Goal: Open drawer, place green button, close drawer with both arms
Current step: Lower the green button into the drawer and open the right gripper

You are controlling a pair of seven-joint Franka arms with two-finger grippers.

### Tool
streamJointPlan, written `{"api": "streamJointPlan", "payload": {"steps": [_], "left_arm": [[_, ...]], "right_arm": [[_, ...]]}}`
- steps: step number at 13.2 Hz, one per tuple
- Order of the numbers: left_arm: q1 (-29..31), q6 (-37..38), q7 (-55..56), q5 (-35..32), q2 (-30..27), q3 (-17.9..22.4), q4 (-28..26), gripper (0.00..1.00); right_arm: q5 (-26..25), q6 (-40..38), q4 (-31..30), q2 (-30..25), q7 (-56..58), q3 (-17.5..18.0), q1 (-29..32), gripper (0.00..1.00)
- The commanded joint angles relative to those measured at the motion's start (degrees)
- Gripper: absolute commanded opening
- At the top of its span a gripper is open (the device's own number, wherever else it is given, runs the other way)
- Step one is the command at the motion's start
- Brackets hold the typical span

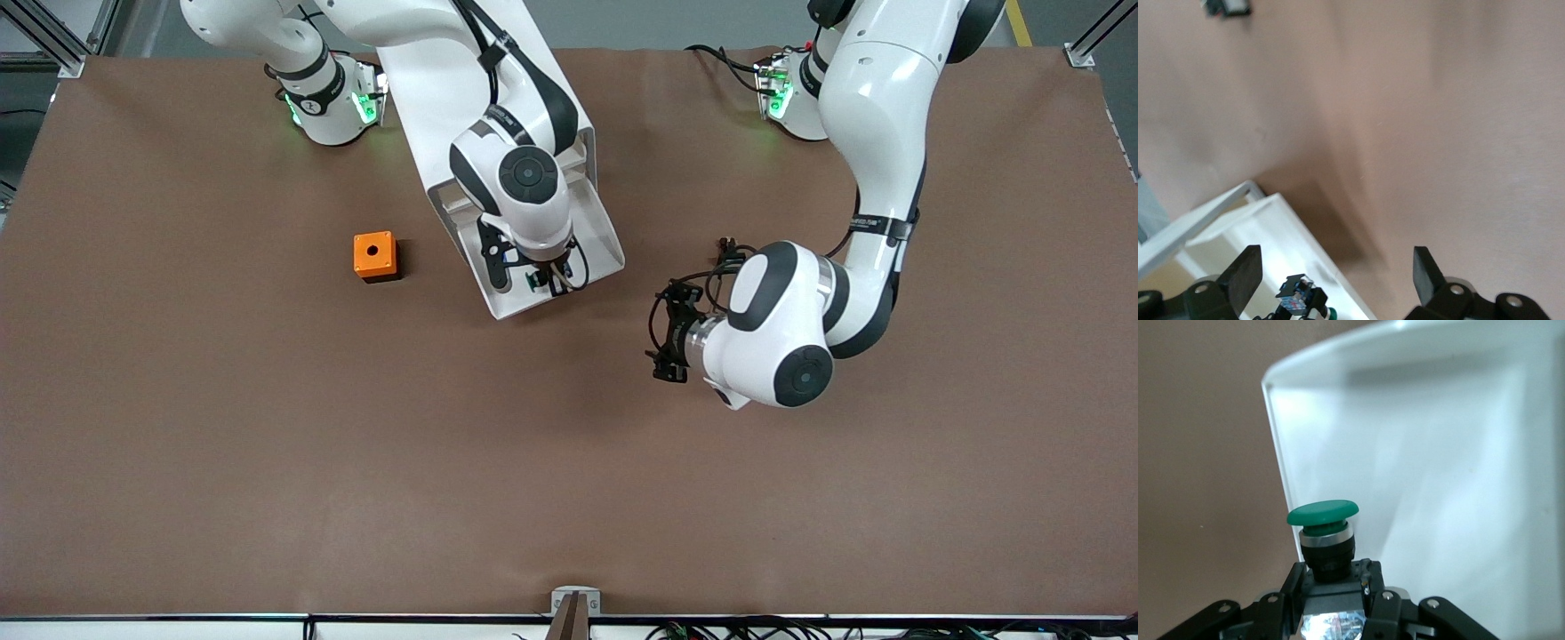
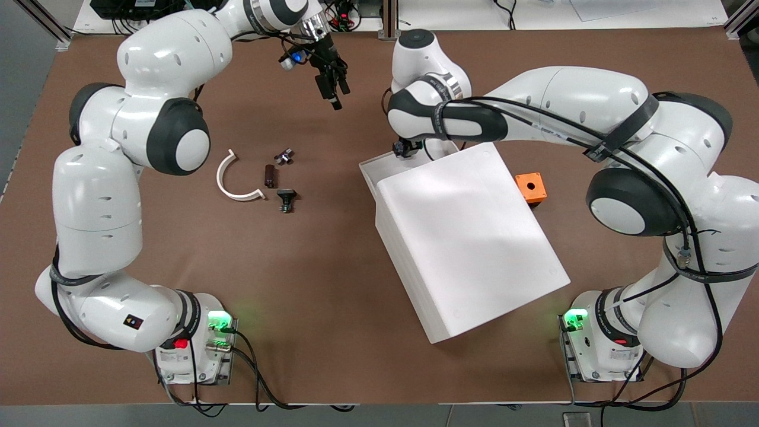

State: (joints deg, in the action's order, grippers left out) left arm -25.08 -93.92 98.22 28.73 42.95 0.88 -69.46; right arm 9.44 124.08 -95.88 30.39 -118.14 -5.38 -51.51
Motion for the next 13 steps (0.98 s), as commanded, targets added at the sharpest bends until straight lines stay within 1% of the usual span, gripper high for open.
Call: {"api": "streamJointPlan", "payload": {"steps": [1,2,3,4,5,7,9,11,13], "left_arm": [[-0.1,-0.7,-10.2,-2.3,-0.6,0.9,0.3,0.99],[-0.1,-0.7,-13.9,-3.3,-0.9,0.9,0.3,0.99],[-0.4,-0.7,-16.5,-4.4,-0.9,1.0,0.3,1.0],[-0.6,-0.7,-18.2,-6.0,-1.2,0.9,0.3,0.99],[-0.5,-0.7,-19.8,-7.3,-1.6,0.7,0.2,0.99],[-0.7,-0.7,-25.6,-8.2,-1.7,0.7,0.3,0.99],[-0.7,-0.7,-32.3,-8.5,-1.9,0.8,0.2,0.99],[-0.8,-0.9,-39.0,-8.5,-1.9,0.8,0.2,1.0],[-2.0,-2.7,-47.0,-11.5,-1.9,0.5,-0.2,1.0]], "right_arm": [[-0.1,2.1,-0.9,1.1,-2.7,-0.6,-1.1,0.28],[-0.1,1.9,-0.9,1.1,-2.6,-0.6,-1.5,0.43],[-0.1,1.6,-0.9,1.1,-2.6,-0.6,-1.6,0.63],[-0.1,1.3,-0.9,1.0,-2.7,-0.6,-1.5,0.92],[-0.2,0.6,-0.7,0.6,-2.7,-0.7,-1.5,1.0],[-0.5,-0.6,-0.3,0.0,-2.1,-1.1,-1.1,1.0],[-1.6,-1.6,-0.3,-1.6,0.7,-1.2,0.9,1.0],[-1.7,-3.7,0.6,-3.4,8.6,-1.1,4.4,1.0],[-1.5,-8.0,2.7,-4.7,18.1,-1.1,8.0,1.0]]}}
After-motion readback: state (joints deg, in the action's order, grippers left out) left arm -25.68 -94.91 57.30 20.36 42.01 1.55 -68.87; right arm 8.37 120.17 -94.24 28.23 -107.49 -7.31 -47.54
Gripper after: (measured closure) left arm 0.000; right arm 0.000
